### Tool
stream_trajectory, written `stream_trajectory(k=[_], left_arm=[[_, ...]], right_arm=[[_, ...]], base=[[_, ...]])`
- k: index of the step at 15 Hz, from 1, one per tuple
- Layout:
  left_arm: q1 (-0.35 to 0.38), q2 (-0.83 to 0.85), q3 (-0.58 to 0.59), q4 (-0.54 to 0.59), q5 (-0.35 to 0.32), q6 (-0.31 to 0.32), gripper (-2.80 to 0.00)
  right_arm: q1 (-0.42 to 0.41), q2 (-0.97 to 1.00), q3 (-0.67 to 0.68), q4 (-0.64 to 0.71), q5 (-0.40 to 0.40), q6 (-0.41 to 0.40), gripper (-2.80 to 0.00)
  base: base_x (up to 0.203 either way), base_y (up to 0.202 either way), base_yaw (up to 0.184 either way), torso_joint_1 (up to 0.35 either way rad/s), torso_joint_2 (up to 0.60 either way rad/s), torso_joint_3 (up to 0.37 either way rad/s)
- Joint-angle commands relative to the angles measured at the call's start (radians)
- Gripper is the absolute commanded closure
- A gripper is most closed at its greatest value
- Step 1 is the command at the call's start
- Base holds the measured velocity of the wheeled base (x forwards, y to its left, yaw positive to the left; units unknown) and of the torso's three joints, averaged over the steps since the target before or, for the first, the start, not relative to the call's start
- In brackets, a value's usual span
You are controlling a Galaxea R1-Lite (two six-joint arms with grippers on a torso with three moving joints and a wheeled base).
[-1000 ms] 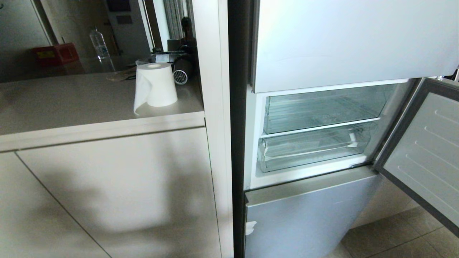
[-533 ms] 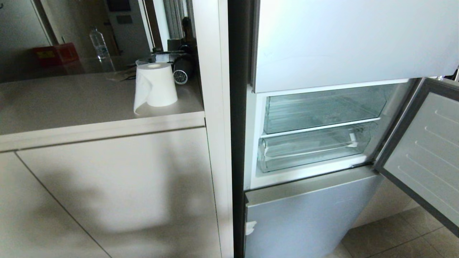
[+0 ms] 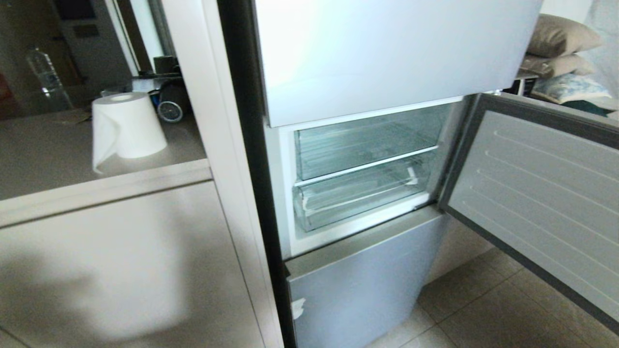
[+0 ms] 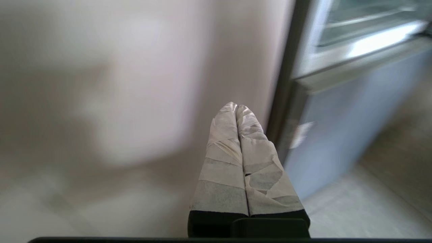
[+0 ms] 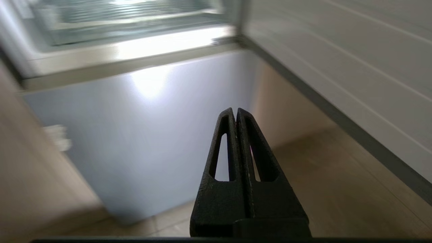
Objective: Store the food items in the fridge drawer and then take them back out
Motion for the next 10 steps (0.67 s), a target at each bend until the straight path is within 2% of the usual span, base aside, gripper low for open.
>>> stream_trajectory(k=[1, 10], left_arm=[[0.0, 0.0, 0.0, 0.0, 0.0, 0.0, 0.0], [0.0, 0.0, 0.0, 0.0, 0.0, 0.0, 0.0]], right_arm=[[0.0, 0.002, 0.002, 0.001, 0.0, 0.0, 0.0], [0.0, 0.002, 0.0, -0.004, 0.0, 0.002, 0.0]], base=[[-0.002, 0.004, -0.175, -0.002, 0.0, 0.005], [0.0, 0.008, -0.171, 0.0, 0.0, 0.003]])
